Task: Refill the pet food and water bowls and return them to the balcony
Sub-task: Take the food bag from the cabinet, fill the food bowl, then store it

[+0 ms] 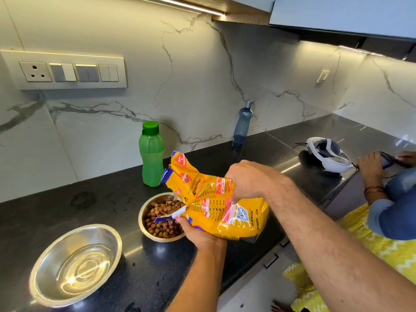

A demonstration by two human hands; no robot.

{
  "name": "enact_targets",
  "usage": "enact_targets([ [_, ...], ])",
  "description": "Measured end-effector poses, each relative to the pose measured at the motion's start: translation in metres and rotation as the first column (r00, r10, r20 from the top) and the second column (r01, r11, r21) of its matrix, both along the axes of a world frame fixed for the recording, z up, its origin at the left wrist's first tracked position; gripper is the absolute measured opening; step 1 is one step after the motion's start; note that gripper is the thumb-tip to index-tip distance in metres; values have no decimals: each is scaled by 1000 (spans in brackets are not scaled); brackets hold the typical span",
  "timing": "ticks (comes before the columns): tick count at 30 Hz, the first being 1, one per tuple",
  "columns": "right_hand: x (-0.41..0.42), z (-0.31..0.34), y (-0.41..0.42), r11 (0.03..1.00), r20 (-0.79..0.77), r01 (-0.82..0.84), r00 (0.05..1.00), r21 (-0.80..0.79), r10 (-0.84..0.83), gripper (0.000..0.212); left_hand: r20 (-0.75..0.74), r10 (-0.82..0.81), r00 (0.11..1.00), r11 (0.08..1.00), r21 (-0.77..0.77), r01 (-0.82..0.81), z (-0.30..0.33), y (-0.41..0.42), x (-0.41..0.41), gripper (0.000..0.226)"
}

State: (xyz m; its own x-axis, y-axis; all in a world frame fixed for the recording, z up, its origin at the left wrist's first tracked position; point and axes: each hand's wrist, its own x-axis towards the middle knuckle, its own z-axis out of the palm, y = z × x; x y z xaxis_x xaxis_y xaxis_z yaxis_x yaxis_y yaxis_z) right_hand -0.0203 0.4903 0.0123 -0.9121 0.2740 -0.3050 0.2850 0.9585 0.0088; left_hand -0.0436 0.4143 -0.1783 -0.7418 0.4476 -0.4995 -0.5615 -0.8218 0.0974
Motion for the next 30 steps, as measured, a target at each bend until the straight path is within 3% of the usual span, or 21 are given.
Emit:
enact_targets([
  [11,1,1,0,1000,-13,-17,1000,2,17,24,13,20,1000,1000,-12,-20,-6,6,0,61],
  [22,4,-2,-1,1000,-23,-16,1000,10,16,41,-35,38,999,999,-5,-38,-3,0,2,62],
  [30,4,0,-3,1000,-28,-15,1000,0,15,30,-36,-20,999,999,-26,19,-2,-2,-1,61],
])
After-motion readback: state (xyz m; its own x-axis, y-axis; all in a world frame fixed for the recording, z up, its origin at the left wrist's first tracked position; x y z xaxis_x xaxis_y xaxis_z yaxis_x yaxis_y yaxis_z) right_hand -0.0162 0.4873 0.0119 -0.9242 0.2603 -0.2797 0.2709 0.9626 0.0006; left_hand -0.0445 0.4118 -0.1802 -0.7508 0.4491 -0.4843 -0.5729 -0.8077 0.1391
